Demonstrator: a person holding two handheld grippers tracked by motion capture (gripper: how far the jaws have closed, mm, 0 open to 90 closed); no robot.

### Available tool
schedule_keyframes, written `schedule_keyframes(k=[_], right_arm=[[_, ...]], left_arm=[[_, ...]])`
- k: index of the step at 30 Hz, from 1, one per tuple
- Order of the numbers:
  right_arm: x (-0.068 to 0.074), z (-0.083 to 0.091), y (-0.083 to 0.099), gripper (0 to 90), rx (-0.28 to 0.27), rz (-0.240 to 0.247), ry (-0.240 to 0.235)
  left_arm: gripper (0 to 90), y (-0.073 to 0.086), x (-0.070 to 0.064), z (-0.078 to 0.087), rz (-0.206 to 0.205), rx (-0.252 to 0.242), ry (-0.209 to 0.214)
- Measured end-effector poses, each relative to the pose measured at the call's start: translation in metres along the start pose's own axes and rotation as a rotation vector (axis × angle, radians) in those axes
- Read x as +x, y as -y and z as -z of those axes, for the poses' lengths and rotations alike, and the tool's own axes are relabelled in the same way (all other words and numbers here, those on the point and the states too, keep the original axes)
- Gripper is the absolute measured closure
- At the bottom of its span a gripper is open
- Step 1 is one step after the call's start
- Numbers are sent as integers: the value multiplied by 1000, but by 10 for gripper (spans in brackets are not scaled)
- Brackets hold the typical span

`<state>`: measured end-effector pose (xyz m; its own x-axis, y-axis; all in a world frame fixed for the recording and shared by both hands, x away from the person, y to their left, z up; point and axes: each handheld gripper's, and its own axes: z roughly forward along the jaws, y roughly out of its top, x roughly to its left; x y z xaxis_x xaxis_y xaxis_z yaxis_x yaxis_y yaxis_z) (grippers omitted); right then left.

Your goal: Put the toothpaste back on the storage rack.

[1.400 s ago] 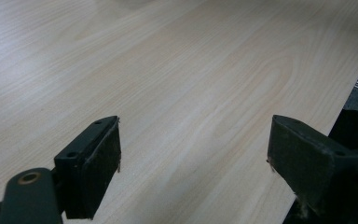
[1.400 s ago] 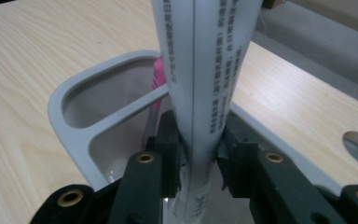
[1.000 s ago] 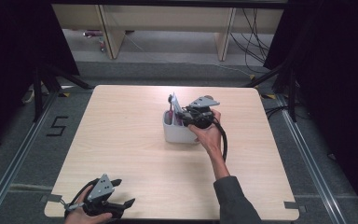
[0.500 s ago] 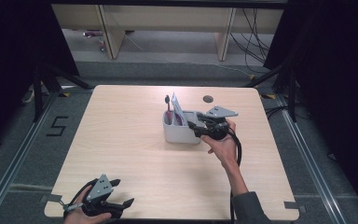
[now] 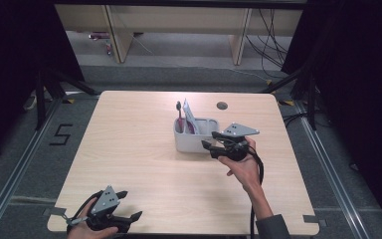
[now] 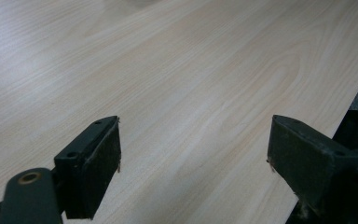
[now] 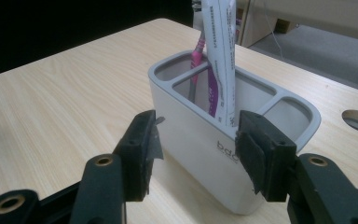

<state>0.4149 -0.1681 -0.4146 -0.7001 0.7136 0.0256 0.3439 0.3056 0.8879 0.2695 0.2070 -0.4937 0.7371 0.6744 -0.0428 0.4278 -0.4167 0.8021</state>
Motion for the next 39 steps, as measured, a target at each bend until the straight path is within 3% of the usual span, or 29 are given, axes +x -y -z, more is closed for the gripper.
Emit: schedule_keyframes(k=[4, 6, 8, 11, 12, 15, 18, 20, 21, 22, 23, 25, 29, 30, 31, 34, 37, 39], right_arm=[[3, 5, 2, 479, 1, 19, -4], [4, 7, 3, 464, 6, 21, -2], [7, 8, 4, 450, 2, -2, 0], [8, 10, 7, 421, 1, 17, 12], [10, 11, 8, 412, 12, -3, 7], [11, 13, 10, 375, 22, -10, 8], [13, 15, 12, 350, 37, -22, 12], [13, 17, 13, 339, 35, -25, 12], [12, 16, 13, 334, 20, -1, 15], [14, 18, 14, 330, 34, -33, 10], [13, 18, 14, 326, 22, -9, 15], [13, 20, 15, 318, 28, -25, 16], [13, 25, 17, 314, 19, -18, 23], [13, 26, 18, 312, 13, -15, 21], [15, 26, 19, 310, 13, -37, 16], [15, 30, 22, 303, 20, -43, 24], [14, 31, 26, 301, 11, -27, 17], [14, 33, 28, 301, 20, -45, 18]], left_arm=[[168, 0, 1, 1, -23, 22, 8], [168, 0, -1, 0, -1, 5, 14], [168, 0, 0, 1, -17, 22, 10], [168, 0, 1, 1, -21, 20, 7], [168, 0, -1, 0, -1, 2, 13], [168, 0, 0, 1, -22, 23, 6], [168, 0, -1, 0, -5, 4, 1], [168, 0, -1, 0, -13, 10, 3], [168, 0, -1, 0, -7, 8, 6], [168, 0, -1, 0, -6, 7, 6], [168, 0, 0, 0, -11, 10, 4], [168, 0, 0, 1, -26, 21, 4], [168, -1, -1, 0, -7, 6, -4], [168, -1, 0, 1, -29, 24, -9], [168, -1, -2, 0, -7, 4, -2], [168, -1, -2, -1, -6, -4, 2], [168, 0, -1, -1, -8, -2, 3], [168, -1, 1, 0, -31, 29, -1]])
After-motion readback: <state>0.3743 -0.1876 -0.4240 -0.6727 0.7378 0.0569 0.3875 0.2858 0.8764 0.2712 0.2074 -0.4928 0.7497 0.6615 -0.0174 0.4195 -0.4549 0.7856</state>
